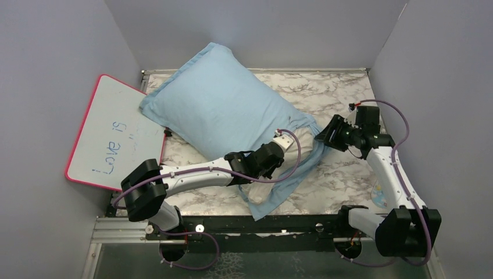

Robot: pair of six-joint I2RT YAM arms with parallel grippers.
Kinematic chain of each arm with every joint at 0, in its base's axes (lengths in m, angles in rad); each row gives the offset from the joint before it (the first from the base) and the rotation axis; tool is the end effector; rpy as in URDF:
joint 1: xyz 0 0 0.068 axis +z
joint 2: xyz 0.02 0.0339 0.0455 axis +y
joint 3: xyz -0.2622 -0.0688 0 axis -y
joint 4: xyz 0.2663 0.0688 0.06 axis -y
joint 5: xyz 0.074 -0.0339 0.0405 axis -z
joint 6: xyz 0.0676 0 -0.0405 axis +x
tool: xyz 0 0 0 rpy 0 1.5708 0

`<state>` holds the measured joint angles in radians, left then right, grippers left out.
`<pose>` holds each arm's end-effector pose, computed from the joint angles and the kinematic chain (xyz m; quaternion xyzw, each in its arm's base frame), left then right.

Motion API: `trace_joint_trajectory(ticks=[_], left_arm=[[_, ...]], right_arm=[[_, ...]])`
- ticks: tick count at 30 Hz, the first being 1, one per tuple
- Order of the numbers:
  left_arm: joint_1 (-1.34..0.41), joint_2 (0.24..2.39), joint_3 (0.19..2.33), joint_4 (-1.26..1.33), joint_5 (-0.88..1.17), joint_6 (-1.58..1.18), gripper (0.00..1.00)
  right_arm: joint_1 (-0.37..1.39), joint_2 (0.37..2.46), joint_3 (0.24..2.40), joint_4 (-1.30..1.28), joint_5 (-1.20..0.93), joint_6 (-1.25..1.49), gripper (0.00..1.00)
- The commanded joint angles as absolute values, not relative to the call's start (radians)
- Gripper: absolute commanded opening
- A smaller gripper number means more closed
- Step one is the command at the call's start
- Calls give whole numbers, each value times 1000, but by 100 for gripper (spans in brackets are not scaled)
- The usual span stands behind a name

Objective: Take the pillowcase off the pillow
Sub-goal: Remove the pillow from the pillowcase.

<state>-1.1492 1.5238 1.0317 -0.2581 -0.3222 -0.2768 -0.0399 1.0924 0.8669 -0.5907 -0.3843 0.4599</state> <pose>0.1717 -0.3305 0.2083 0.3244 0.8474 -0.1463 0.3940 0.2667 0.0147 0.2456 0.1575 0.9016 0.2490 0.3167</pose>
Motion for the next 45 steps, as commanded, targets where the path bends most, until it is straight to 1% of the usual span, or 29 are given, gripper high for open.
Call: trace_joint_trajectory(ticks=[1, 6, 7, 10, 12, 15, 16, 18, 21, 23, 26, 28, 31, 32, 35, 38, 40, 42, 45], left_arm=[[-1140, 1550, 1014, -424, -296, -277, 0], [-1140, 1541, 1014, -425, -293, -285, 0], [-1139, 1538, 1014, -425, -293, -284, 0], [-1140, 1532, 1014, -425, -293, -285, 0], [-1139, 1529, 1013, -426, -297, -285, 0], [-1139, 1520, 1008, -426, -300, -288, 0], [-1139, 1517, 1005, -425, -303, -290, 0], [-1139, 1505, 996, -425, -310, -296, 0], [-1139, 1480, 978, -425, -318, -299, 0], [-1139, 1465, 967, -425, -317, -296, 0], [-1140, 1452, 959, -421, -309, -292, 0], [-1139, 1449, 962, -417, -299, -289, 0], [-1139, 1452, 981, -404, -269, -276, 0], [-1140, 1455, 993, -402, -257, -268, 4], [-1141, 1468, 1058, -396, -218, -228, 36], [-1152, 1492, 1163, -389, -187, -160, 62], [-1161, 1517, 1236, -386, -172, -110, 71], [-1171, 1551, 1300, -381, -161, -52, 78], [-1176, 1617, 1370, -382, -148, 45, 82]], right_arm=[[-8, 1145, 906, -587, -411, 400, 54], [0, 1196, 905, -564, -376, 403, 46], [0, 1209, 907, -563, -366, 403, 43], [0, 1232, 911, -574, -288, 419, 28], [-1, 1240, 914, -591, -185, 436, 15], [0, 1269, 943, -643, 7, 479, 3], [0, 1285, 951, -653, 69, 499, 1], [0, 1331, 966, -659, 156, 530, 1], [-2, 1400, 965, -621, 166, 555, 1], [-2, 1460, 958, -591, 122, 569, 1], [-2, 1534, 926, -539, -36, 568, 0], [-2, 1541, 874, -480, -119, 570, 0], [-2, 1523, 822, -454, -141, 577, 1], [-2, 1510, 811, -450, -144, 572, 1], [-2, 1462, 783, -441, -178, 559, 1], [-2, 1416, 752, -426, -220, 559, 1], [-2, 1397, 735, -416, -245, 570, 1], [-2, 1389, 714, -400, -283, 586, 1], [-2, 1381, 674, -368, -311, 614, 1]])
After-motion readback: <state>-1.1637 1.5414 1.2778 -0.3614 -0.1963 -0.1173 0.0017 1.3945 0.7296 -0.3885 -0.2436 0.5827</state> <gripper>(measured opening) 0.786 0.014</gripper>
